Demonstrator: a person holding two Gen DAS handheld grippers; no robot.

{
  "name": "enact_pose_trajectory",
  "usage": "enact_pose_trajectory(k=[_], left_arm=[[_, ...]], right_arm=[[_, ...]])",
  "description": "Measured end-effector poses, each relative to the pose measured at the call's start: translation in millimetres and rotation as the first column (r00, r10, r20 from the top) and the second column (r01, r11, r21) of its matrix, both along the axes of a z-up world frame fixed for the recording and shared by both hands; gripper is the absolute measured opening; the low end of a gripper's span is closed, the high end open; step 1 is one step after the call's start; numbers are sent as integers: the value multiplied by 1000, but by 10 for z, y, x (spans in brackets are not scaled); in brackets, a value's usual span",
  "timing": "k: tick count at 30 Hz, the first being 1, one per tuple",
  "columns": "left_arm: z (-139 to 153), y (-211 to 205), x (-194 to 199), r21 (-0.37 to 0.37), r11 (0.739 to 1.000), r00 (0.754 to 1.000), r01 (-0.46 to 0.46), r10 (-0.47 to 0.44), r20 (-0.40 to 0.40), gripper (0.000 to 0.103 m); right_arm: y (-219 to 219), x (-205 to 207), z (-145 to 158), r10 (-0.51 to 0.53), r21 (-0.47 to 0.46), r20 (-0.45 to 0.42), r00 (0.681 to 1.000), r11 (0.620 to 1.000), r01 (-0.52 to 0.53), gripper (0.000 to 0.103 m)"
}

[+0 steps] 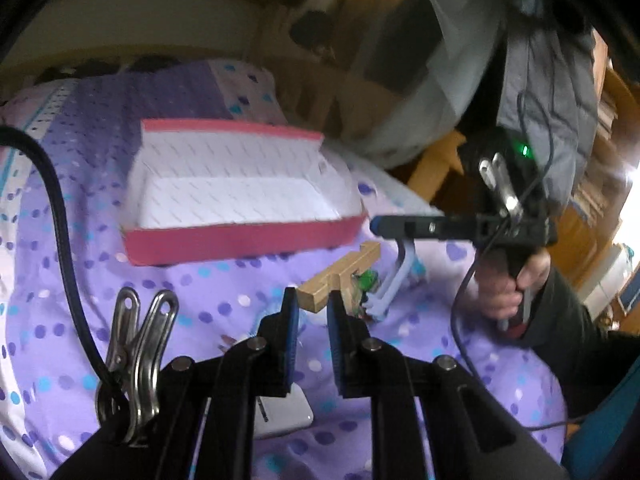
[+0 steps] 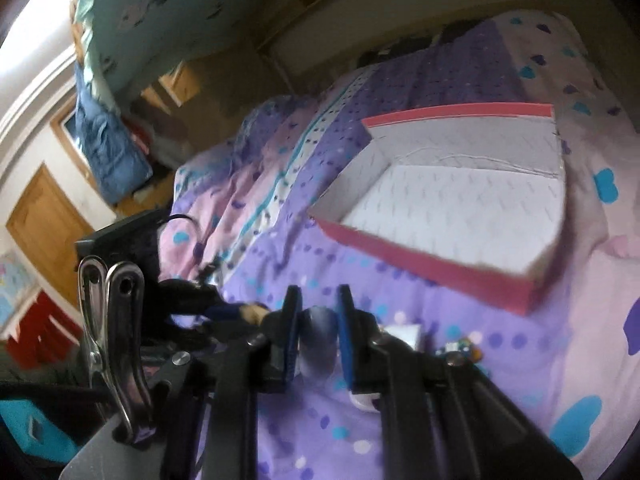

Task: Organize rigid objects
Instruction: 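Grasp the wooden clip piece with the left gripper while the right gripper approaches the round wooden cap, then grasp the round wooden cap with the right gripper while the left gripper lifts the wooden piece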

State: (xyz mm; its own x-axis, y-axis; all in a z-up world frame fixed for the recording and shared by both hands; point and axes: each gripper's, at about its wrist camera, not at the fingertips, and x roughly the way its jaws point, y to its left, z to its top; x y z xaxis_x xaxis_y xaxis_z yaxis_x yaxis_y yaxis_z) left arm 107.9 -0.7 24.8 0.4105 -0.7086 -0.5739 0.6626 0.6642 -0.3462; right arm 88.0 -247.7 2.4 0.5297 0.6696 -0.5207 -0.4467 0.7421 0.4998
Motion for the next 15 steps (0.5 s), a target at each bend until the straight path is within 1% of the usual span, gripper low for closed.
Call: enact_pose_trajectory(k=[2, 4, 7, 8, 9, 12, 15], left_arm=[[1, 18, 21, 2, 1000, 1000, -14, 14, 0, 14], [-9, 25, 14, 35, 998, 999, -46, 46, 11, 14], [-28, -1, 33, 60, 995, 997, -82, 81, 14, 15], [-27, 11, 33, 60, 994, 996, -92, 92, 16, 15], [-32, 4, 52, 55, 993, 995, -102, 101, 16, 15], [-27, 41, 108, 47, 991, 993, -122, 121, 9, 15], [-32, 79, 123, 45, 990, 991, -135, 135, -1, 15]], right_arm=[[-20, 37, 0, -18, 6, -3, 1000, 1000, 18, 18], [-63, 18, 33, -24, 37, -3, 1000, 999, 24, 18], [-190, -30, 159, -1, 192, 10, 1000, 981, -1, 18], [-231, -54, 175, 2, 238, 33, 999, 971, -10, 18], [-254, -94, 220, -1, 263, 67, 998, 965, -17, 18], [-262, -221, 342, -22, 265, 150, 988, 964, -19, 19], [-230, -238, 375, 0, 286, 164, 986, 957, -47, 19]])
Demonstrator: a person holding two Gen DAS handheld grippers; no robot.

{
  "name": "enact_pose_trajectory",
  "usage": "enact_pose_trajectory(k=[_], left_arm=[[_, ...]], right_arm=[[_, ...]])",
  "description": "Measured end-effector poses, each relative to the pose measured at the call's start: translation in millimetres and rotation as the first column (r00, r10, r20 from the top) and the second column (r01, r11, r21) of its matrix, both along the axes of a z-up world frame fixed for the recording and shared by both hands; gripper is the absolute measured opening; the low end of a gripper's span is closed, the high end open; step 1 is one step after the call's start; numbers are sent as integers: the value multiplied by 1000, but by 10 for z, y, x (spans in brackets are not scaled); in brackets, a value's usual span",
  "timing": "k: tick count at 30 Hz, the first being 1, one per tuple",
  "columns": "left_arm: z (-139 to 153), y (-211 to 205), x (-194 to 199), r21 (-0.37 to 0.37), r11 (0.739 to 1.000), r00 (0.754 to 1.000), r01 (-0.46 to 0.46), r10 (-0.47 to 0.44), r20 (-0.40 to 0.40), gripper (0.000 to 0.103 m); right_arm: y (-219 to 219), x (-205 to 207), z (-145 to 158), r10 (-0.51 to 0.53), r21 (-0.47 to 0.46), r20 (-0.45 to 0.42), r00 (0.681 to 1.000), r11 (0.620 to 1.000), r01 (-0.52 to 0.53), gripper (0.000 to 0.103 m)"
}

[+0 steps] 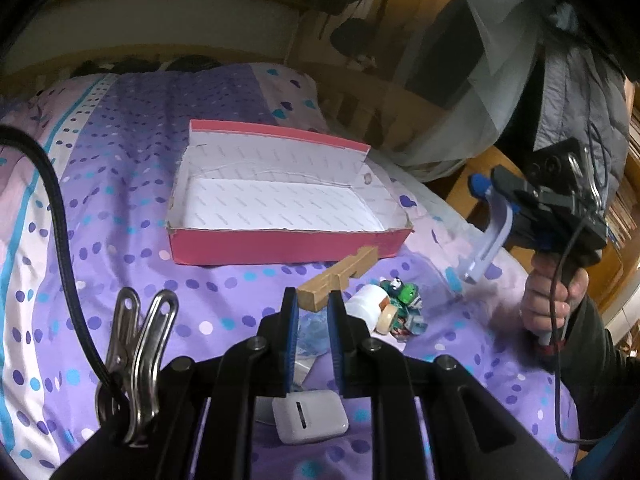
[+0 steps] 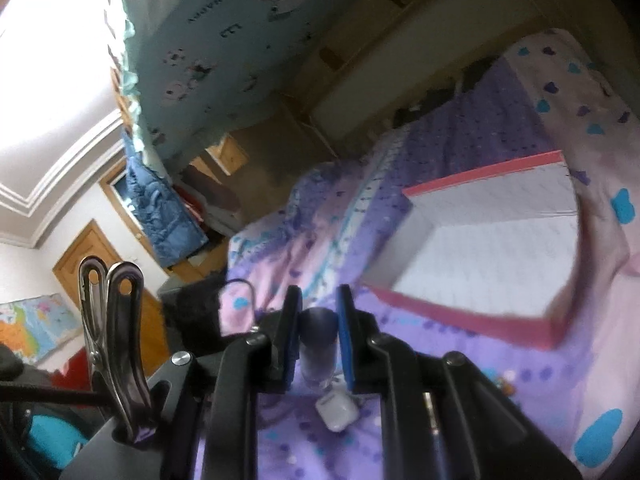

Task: Organize rigid objects
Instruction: 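Grasp the round wooden cap with the right gripper while the left gripper lifts the wooden piece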

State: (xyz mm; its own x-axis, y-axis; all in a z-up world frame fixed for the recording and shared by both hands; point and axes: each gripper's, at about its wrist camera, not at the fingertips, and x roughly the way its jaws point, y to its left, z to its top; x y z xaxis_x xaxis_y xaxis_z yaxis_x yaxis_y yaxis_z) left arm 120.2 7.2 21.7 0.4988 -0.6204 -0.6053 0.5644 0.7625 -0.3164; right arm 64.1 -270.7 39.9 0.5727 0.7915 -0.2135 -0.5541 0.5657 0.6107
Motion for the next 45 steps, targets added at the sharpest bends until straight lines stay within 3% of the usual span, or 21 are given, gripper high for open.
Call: enact_pose_trajectory(k=[4, 8, 12, 15, 17, 22, 27, 34, 36, 41, 44, 45], left_arm=[[14, 35, -3, -9, 1000, 1000, -10, 10, 8, 14], [21, 63, 0, -17, 1000, 1000, -14, 14, 8, 14], [26, 62, -3, -18, 1000, 1000, -13, 13, 10, 14], [41, 75, -7, -23, 1000, 1000, -19, 19, 18, 14], [63, 92, -10, -32, 999, 999, -23, 24, 28, 14], [92, 139, -18, -49, 998, 998, -41, 42, 38, 14], [101, 193, 9, -67, 996, 998, -57, 59, 33, 14], [104, 192, 18, -69, 996, 998, -60, 62, 31, 14], [106, 186, 22, -67, 996, 997, -61, 63, 32, 14], [132, 214, -7, -84, 994, 996, -69, 74, 55, 14], [175, 253, -37, -95, 992, 991, -89, 97, 94, 14], [183, 263, -38, -96, 991, 989, -95, 105, 102, 14]], right_arm=[[8, 10, 17, -7, -19, -27, 1000, 1000, 6, 21], [10, 75, 2, -32, -49, -66, 997, 998, 29, 50], [51, 102, -25, -46, -104, -82, 996, 994, 38, 51], [158, 113, -66, -61, -212, -89, 994, 976, 41, 51], [276, 112, -119, -58, -316, -89, 994, 948, 27, 51], [604, 191, -451, -113, -617, -141, 984, 787, 3, 47], [554, 151, -481, -165, -662, -144, 976, 749, 29, 45], [826, 181, -788, -128, -746, -225, 966, 660, -86, 45], [852, 220, -874, -147, -762, -241, 959, 641, -94, 32], [786, 181, -761, -125, -719, -212, 969, 692, -68, 32], [613, 56, -402, -124, -610, -58, 991, 790, 63, 32], [568, 22, -325, -142, -585, -12, 990, 804, 108, 32]])
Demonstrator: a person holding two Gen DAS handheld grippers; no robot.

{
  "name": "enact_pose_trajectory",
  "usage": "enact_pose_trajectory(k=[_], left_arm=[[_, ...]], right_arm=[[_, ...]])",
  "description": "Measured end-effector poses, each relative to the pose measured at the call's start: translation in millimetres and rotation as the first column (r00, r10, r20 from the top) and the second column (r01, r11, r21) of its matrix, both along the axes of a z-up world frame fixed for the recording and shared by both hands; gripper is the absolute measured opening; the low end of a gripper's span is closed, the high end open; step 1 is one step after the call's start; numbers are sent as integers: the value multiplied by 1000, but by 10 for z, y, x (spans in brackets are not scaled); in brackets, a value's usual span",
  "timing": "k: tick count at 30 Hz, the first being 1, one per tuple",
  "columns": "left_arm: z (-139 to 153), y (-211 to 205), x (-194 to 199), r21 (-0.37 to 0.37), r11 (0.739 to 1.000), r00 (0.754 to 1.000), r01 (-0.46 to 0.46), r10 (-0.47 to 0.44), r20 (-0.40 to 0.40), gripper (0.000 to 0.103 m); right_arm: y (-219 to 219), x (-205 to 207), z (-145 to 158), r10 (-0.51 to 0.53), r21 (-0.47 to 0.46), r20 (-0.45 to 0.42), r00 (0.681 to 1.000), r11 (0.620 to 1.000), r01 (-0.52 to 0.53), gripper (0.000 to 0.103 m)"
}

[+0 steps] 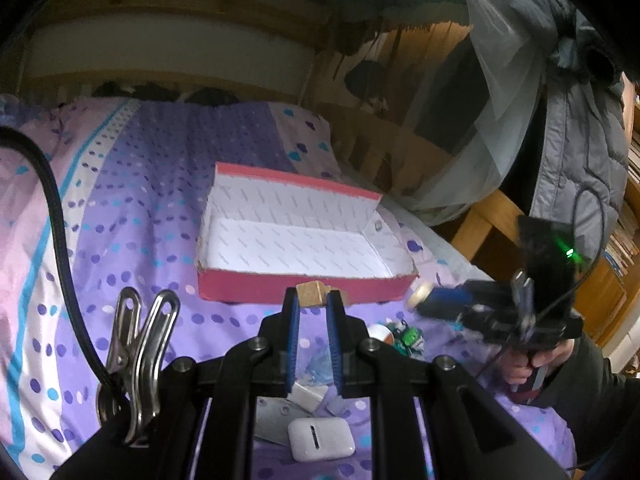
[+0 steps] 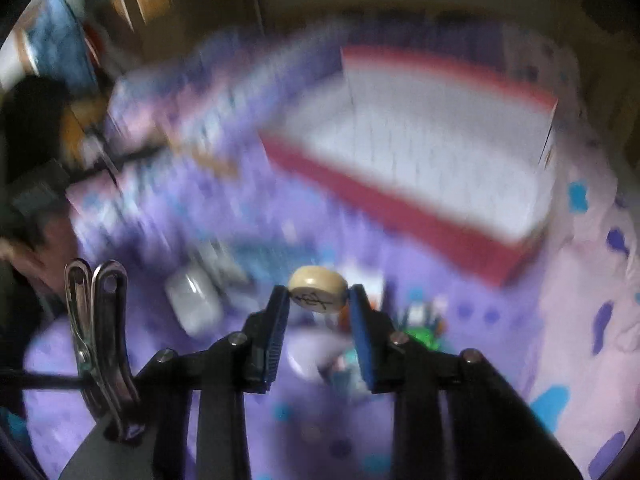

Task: Organize rigid objects
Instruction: 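Grasp the round wooden cap with the right gripper while the left gripper lifts the wooden piece, then lower the wooden piece into the pink box with the left gripper while the right gripper drops the cap in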

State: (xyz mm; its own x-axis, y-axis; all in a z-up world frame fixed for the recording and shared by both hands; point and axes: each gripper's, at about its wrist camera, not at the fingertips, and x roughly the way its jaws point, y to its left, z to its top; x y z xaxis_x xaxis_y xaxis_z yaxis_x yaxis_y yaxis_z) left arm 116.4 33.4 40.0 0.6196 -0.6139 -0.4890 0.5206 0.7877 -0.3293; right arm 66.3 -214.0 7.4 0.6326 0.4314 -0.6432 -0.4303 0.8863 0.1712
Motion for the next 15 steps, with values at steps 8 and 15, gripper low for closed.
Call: enact_pose_trajectory(k=[8, 15], left_arm=[[144, -190, 368, 74, 997, 999, -35, 36, -13, 13], [65, -494, 987, 51, 989, 988, -140, 143, -54, 13]], right_arm=[[-226, 118, 110, -187, 49, 54, 981, 982, 185, 32], [-120, 694, 319, -226, 44, -30, 974, 973, 227, 32]])
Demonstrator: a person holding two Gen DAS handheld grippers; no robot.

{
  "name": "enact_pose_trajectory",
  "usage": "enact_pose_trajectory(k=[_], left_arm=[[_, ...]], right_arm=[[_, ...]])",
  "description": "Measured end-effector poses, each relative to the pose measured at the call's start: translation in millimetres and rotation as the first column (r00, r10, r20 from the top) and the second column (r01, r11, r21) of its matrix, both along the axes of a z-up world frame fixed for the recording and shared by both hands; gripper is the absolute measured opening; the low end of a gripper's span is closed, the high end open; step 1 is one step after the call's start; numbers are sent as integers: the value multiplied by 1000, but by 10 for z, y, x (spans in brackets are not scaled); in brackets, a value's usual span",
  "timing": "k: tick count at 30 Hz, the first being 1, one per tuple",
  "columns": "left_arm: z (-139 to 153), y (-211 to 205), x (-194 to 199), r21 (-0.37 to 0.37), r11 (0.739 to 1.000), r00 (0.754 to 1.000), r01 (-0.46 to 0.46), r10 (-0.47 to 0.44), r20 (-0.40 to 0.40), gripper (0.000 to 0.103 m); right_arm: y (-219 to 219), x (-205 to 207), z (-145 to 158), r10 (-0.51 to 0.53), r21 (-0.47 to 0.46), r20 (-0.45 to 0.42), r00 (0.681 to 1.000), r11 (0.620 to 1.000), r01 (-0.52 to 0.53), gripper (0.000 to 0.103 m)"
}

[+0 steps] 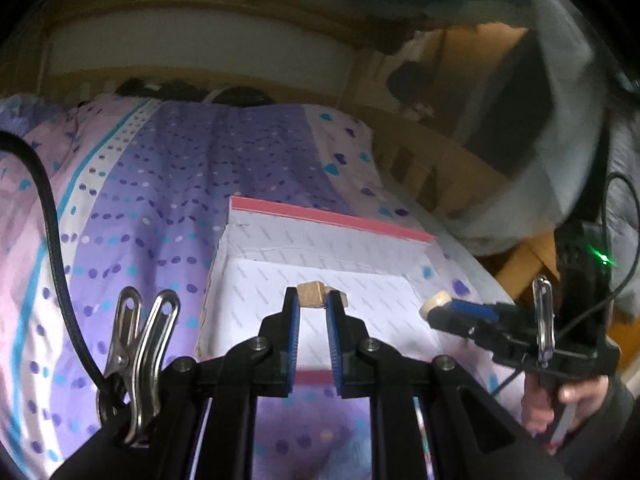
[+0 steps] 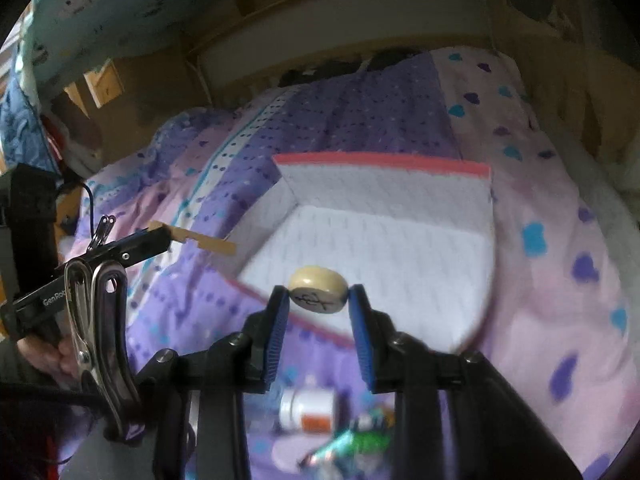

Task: Organize rigid objects
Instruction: 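Lower the wooden piece into the pink box with the left gripper while the right gripper drops the cap in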

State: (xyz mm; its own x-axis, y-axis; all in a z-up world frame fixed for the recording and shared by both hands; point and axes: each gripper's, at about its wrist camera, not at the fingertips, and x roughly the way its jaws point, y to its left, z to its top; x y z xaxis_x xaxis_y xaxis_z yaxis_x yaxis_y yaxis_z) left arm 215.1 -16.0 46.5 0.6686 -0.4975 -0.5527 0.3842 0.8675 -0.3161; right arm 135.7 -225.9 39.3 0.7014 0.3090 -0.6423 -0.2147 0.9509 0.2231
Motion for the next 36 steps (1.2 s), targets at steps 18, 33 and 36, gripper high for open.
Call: enact_pose_trajectory(k=[18, 33, 36], left_arm=[[-814, -267, 312, 199, 980, 990, -26, 53, -131, 13], [-822, -335, 316, 222, 975, 992, -2, 31, -124, 22], [-803, -417, 279, 237, 970, 993, 43, -15, -120, 41]], right_arm=[[-6, 493, -761, -65, -75, -149, 987, 996, 54, 32], [44, 516, -887, -82, -140, -144, 986, 988, 62, 39], [56, 519, -882, -84, -141, -142, 986, 988, 64, 40]])
